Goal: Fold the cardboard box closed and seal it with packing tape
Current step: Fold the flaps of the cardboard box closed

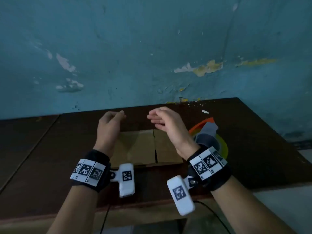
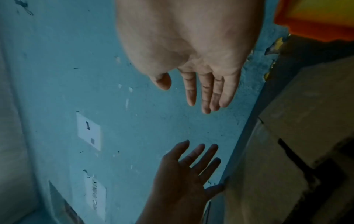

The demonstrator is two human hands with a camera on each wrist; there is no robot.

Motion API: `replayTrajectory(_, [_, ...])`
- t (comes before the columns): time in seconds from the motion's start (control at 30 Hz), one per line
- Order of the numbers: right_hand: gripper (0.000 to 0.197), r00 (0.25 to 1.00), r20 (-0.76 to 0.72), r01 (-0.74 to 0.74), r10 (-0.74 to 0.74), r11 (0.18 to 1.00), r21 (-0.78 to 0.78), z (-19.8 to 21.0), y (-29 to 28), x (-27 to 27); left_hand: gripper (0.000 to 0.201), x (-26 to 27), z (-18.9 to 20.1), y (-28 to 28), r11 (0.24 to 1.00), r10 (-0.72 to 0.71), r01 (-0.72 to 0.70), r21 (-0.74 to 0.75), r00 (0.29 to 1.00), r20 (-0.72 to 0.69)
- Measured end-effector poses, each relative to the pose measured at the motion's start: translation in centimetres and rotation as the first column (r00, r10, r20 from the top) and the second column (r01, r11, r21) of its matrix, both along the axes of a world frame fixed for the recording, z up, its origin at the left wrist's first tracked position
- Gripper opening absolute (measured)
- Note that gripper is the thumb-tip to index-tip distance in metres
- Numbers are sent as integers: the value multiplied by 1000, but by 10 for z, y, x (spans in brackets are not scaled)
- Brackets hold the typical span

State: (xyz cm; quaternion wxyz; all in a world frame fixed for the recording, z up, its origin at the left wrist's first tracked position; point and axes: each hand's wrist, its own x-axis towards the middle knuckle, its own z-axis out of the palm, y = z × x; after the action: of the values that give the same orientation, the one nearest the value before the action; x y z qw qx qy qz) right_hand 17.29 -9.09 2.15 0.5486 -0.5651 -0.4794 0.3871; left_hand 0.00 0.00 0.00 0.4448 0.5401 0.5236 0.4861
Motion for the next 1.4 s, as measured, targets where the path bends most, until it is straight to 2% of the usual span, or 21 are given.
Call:
replayTrajectory(0.13, [44, 989, 142, 43, -37, 998, -37, -16, 10, 18, 22, -6, -13, 9, 999, -21, 20, -45, 999, -25])
replayTrajectory(0.2, [43, 981, 188, 51, -45, 998, -28, -19, 16, 27, 21, -16, -22, 7, 996, -14, 9, -93, 999, -49])
replayTrajectory(0.37, [26, 933, 352, 90, -73, 995, -32, -22, 26, 45, 18, -37, -28, 4, 986, 52, -39, -161, 996, 75])
replayTrajectory(0.57, [23, 885, 462, 129, -63, 985, -111, -22, 38, 62, 21, -46, -31, 17, 973, 50, -15, -229, 988, 148])
replayTrajectory(0.7, [21, 889, 456, 125, -46, 982, -144, -20, 36, 59, 20, -48, -28, 20, 969, 25, 3, -249, 994, 109])
replayTrajectory(0.77, [23, 868, 496, 122, -23, 978, -167, -20, 30, 56, 23, -47, -24, 19, 964, 3, 17, -264, 997, 74])
replayTrajectory(0.93, [39, 834, 547, 114, 76, 946, -305, -22, 22, 46, 18, -50, -19, 18, 956, -69, 47, -290, 995, -67])
replayTrajectory(1.07, [47, 774, 628, 177, 81, 925, -337, -21, 22, 43, 21, -53, -19, 9, 957, -92, 74, -281, 994, -52])
replayTrajectory(1.1, [47, 776, 627, 187, 69, 924, -334, -22, 22, 43, 21, -53, -19, 8, 957, -92, 78, -280, 995, -35])
replayTrajectory(1.17, [43, 826, 563, 176, 39, 930, -323, -26, 22, 44, 17, -52, -18, 7, 958, -81, 81, -276, 997, 11])
replayTrajectory(1.27, [31, 931, 366, 129, -13, 948, -293, -28, 22, 41, 12, -48, -16, 10, 970, -18, 30, -243, 998, 54])
replayTrajectory(1.4, [29, 956, 289, 115, -46, 967, -227, -31, 26, 35, 22, -41, -12, 13, 964, -15, 28, -265, 999, 52])
